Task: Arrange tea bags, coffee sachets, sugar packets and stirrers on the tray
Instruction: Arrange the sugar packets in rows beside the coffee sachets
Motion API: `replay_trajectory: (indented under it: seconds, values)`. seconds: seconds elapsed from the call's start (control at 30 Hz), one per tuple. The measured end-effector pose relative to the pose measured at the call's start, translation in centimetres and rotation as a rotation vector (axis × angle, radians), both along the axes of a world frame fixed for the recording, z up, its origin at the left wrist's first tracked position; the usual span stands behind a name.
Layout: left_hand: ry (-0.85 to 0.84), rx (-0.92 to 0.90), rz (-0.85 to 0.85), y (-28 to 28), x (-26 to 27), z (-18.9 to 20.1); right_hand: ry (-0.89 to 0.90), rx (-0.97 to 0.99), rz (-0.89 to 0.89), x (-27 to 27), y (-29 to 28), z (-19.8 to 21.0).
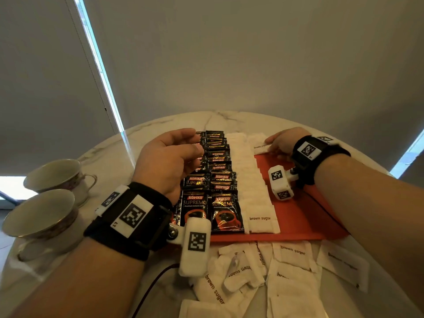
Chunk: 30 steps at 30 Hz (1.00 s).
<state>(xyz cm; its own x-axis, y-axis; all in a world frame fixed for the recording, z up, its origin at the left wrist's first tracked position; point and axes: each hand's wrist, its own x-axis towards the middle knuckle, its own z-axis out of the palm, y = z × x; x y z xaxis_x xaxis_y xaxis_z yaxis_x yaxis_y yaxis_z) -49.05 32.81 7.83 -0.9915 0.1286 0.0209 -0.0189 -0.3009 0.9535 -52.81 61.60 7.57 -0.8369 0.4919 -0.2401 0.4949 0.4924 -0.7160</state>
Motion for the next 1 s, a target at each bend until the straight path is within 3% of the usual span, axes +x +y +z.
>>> replay_trajectory:
  seconds: [0.17,0.33,0.5,0.77,0.87,1.0]
  values:
    - [-0.012,-0.009,0.017,-0.1,0.0,0.1,-0.035,-0.039,0.018,-0.2,-0.1,0.2]
    - [-0.025,-0.018,0.023,0.0,0.0,0.0,0.080,-0.184,-0.091,0.2,0.5,-0.5]
    - [-0.043,-0.011,0.005,0.4,0.6,0.2,0.020,-0.175,-0.048,0.9,-0.7,0.2]
    - [-0.054,-0.018,-0.125,1.1,3.4,2.7,0.007,-0.054,0.239,7.9,-4.1,3.5]
    - [-0.016,-0.126,-0.207,1.6,5.8,3.8,-0.080,0.056,0.382,11.9,-6.1,4.7]
    - [0.203,-0.599,-0.358,-0.1,9.6,4.5,-0.206,0.173,0.559,16.1,-8.5,5.3]
